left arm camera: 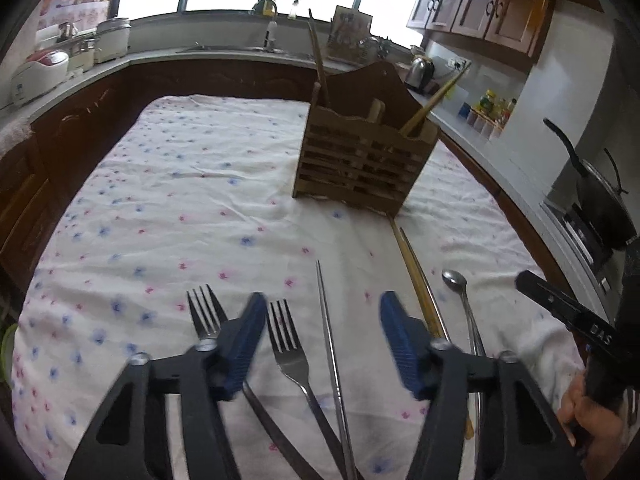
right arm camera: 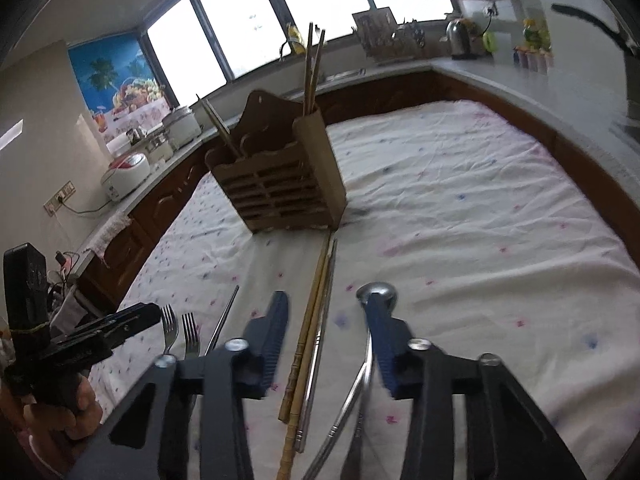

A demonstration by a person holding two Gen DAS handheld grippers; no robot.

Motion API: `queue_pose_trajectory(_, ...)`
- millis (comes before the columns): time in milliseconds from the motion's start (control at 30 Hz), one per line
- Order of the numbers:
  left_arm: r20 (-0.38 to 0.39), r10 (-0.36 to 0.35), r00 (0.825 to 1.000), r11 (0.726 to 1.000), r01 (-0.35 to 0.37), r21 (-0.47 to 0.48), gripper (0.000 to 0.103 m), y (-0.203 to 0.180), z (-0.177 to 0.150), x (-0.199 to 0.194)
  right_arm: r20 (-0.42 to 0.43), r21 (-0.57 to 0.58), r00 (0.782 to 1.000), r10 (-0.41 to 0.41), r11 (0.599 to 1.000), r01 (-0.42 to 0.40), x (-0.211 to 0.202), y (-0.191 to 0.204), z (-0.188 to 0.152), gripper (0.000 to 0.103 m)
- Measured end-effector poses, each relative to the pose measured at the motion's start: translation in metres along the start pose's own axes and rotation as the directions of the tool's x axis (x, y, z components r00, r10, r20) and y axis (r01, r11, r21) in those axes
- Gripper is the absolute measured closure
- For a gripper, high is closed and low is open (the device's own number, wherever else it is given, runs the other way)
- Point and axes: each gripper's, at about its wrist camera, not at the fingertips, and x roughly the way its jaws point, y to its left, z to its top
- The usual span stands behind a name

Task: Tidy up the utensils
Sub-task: 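Close left tool on a steel chopstick while right tool closes on another steel chopstick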

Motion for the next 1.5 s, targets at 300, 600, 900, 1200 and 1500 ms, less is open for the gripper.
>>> queue_pose_trajectory(300, -0.121, -0.001, 0.993, 0.999, 0.005, 0.033, 0.066, -0.009, 0.008, 0.038, -0.153, -0.026, 0.988, 0.006, 1.000, -0.010, 0.062, 0.007, 0.007, 0.081)
queue_pose_trajectory(600, -0.209, 0.026, 0.978, 0.999, -0.017, 0.044, 0.067, -0.007, 0.009, 0.077, -0.229, -0.070, 0.972, -0.054, 0.997, 0.039, 0.102, 0.004, 0.011, 0.095)
queue_pose_trajectory(900, -0.239, 0.044, 0.970, 0.996, -0.025, 0.081, 0.070, -0.012, 0.012, 0.106, -0.261, -0.094, 0.963, -0.064, 0.995, 0.041, 0.119, 0.002, 0.025, 0.096)
queue_pose_trajectory(1200, -0.253, 0.064, 0.965, 0.990, -0.031, 0.135, 0.082, -0.017, 0.008, 0.107, -0.289, -0.098, 0.957, -0.034, 0.995, 0.006, 0.081, -0.001, -0.006, 0.096)
queue_pose_trajectory(1500, -0.292, 0.092, 0.952, 0.986, -0.045, 0.163, 0.081, -0.024, 0.020, 0.117, -0.288, -0.105, 0.955, -0.068, 0.994, 0.039, 0.107, 0.004, 0.016, 0.093)
